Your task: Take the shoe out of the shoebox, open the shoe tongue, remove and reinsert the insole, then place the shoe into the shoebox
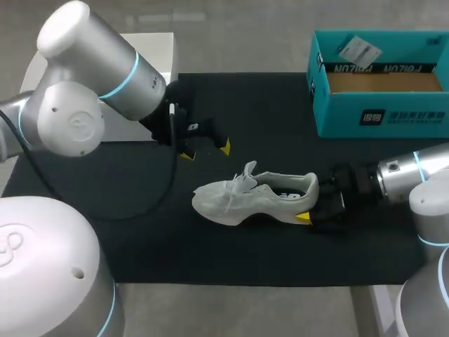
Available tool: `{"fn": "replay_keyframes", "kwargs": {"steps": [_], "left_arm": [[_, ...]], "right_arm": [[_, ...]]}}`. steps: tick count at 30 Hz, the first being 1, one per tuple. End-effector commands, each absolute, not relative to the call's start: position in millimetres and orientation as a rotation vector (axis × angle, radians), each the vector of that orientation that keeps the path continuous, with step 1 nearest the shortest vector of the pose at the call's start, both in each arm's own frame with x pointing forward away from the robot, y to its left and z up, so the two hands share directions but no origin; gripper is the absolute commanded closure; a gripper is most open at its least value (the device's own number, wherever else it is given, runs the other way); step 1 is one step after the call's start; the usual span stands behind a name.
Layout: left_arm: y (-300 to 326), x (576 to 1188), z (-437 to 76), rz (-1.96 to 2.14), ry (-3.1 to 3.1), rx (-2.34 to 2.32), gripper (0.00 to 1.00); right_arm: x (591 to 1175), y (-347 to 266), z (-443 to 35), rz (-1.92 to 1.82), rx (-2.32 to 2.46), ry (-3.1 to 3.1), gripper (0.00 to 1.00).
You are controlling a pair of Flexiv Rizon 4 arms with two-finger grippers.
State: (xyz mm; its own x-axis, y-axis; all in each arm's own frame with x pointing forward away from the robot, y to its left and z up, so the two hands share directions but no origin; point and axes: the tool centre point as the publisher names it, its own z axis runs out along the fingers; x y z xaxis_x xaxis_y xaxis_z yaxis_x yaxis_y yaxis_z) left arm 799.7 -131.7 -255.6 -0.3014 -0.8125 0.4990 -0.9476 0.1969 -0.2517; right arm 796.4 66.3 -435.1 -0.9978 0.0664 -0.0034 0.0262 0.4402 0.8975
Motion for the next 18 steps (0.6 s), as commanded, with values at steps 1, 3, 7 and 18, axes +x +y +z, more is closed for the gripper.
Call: {"fn": "replay_keyframes", "kwargs": {"steps": [1, 3, 7, 18], "left_arm": [[-147, 810, -236, 0.646, -2.678, 0.378, 0.00], [-156, 811, -226, 0.593, -2.760, 0.149, 0.00], [-173, 812, -211, 0.441, -2.831, 0.005, 0.00], [-195, 825, -196, 0.089, -2.955, -0.368, 0.00]], "right_arm": [[797, 68, -438, 1.637, 0.086, 2.634, 1.00], [797, 68, -438, 1.637, 0.086, 2.634, 1.00], [797, 68, -438, 1.637, 0.086, 2.634, 1.00], [797, 68, -438, 1.637, 0.086, 2.634, 1.00]]}}
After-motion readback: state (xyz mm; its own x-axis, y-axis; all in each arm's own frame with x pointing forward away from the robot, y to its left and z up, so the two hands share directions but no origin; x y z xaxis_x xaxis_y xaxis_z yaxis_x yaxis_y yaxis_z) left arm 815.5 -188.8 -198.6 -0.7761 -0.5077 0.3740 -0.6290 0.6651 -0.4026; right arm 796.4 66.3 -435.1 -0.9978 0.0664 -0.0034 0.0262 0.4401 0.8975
